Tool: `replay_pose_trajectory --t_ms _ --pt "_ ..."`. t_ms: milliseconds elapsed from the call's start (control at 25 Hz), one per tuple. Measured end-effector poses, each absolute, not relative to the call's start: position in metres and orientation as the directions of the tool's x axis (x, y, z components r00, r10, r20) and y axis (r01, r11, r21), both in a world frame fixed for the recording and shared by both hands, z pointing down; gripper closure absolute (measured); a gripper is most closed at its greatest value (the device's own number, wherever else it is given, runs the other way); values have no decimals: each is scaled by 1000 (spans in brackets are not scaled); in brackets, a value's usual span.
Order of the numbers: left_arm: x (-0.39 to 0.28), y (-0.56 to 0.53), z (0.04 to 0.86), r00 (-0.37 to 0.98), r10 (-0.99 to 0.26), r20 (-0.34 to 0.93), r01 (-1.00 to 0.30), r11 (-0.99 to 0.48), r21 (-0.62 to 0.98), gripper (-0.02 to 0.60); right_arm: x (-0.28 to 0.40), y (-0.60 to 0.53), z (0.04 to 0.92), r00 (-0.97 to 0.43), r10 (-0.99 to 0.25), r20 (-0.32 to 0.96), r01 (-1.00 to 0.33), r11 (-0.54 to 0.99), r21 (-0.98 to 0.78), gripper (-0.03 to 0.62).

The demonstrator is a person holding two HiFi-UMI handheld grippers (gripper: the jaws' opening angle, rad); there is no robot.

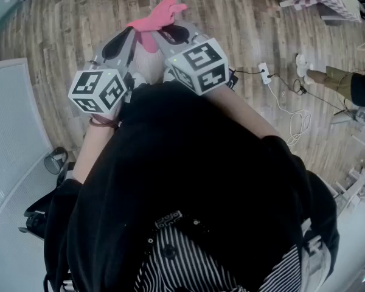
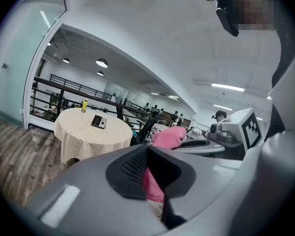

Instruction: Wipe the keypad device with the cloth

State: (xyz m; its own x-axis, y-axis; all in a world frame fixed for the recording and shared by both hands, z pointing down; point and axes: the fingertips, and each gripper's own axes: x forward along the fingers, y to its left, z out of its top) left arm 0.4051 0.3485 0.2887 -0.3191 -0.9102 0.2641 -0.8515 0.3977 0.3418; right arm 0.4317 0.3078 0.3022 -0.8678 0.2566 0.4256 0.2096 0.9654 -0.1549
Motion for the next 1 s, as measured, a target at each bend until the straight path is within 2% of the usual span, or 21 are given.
replay_pose_trajectory --t_ms 240,400,1000 --pt "404 342 281 -330 -906 266 -860 404 310 580 442 289 299 -887 184 424 127 979 -161 549" --pt "416 325 288 -289 -915 281 -870 373 322 578 445 290 306 -874 213 437 137 970 -200 549" --pt "416 294 296 -274 -912 306 -873 369 318 578 442 284 308 -879 253 405 189 963 -191 548"
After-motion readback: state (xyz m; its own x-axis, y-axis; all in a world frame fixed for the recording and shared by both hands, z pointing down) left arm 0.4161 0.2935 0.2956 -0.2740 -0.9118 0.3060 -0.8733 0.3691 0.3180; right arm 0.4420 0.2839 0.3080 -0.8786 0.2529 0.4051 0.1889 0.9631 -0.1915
